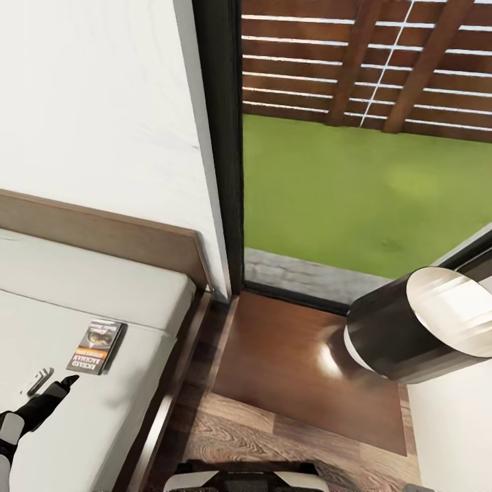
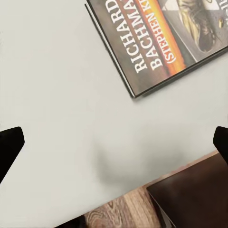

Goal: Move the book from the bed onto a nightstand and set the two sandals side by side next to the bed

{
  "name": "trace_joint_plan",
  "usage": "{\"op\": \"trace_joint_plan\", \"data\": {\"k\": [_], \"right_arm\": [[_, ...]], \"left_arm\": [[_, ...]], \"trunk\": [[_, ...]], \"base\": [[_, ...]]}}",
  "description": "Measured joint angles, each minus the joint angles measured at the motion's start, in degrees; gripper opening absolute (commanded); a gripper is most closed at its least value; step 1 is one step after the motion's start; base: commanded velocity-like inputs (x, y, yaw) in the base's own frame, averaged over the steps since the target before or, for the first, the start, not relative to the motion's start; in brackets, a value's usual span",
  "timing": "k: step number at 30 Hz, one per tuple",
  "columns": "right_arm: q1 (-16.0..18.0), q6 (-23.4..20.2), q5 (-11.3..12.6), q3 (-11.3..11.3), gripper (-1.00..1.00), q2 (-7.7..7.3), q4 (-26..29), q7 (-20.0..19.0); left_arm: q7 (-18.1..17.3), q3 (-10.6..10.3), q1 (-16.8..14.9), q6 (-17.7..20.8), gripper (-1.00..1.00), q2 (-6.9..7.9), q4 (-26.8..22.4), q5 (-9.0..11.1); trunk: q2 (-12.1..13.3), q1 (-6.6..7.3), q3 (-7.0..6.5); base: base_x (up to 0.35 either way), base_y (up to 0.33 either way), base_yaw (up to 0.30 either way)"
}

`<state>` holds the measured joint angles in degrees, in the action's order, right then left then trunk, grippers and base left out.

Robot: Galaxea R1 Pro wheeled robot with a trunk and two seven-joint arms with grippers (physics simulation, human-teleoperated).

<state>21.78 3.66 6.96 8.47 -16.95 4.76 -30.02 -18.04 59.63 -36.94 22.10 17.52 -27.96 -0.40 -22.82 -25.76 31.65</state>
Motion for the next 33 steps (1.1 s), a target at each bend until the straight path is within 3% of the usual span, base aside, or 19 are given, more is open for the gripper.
{"op": "trace_joint_plan", "data": {"k": [14, 16, 19, 26, 27, 28, 33], "right_arm": [[-0.02, 0.00, 0.00, -0.02, 1.00, 0.00, 0.00, -0.01], [-0.02, 0.00, 0.01, -0.04, 1.00, 0.00, 0.00, -0.02], [-0.02, 0.00, 0.01, -0.05, 1.00, 0.00, 0.00, 0.00], [-0.02, 0.00, 0.01, -0.05, 1.00, 0.00, 0.00, -0.02], [-0.01, 0.00, 0.01, -0.06, 1.00, 0.00, 0.00, 0.00], [-0.01, 0.00, 0.01, -0.05, 1.00, 0.00, 0.01, -0.01], [-0.01, 0.00, 0.02, -0.11, 1.00, 0.00, 0.00, -0.01]], "left_arm": [[0.09, -0.22, -0.46, 0.26, 1.00, -0.63, -1.00, 0.04], [0.17, -0.25, -2.47, 0.54, 1.00, -0.70, -1.92, 0.06], [0.94, -0.26, -9.87, 3.88, 1.00, -0.86, -2.62, 0.07], [4.49, -0.26, -17.96, 5.58, 1.00, -1.00, -2.86, -0.02], [7.69, -0.25, -21.57, 5.81, 1.00, -0.91, -2.84, -0.06], [9.38, -0.26, -22.96, 5.87, 1.00, -0.80, -2.81, -0.03], [13.30, -0.13, -24.10, 5.72, 1.00, -0.05, -2.50, -0.01]], "trunk": [[0.00, 0.00, 1.20], [0.00, 0.00, 1.30], [0.00, 0.00, 1.40], [0.00, 0.00, 1.57], [0.00, -0.01, 1.58], [-0.01, 0.00, 1.60], [0.00, 0.00, 1.64]], "base": [[0.000, 0.000, 0.000], [0.000, 0.000, 0.000], [0.000, 0.000, 0.000], [0.000, 0.000, 0.000], [0.000, 0.000, 0.000], [0.000, 0.000, 0.000], [0.000, 0.000, 0.000]]}}
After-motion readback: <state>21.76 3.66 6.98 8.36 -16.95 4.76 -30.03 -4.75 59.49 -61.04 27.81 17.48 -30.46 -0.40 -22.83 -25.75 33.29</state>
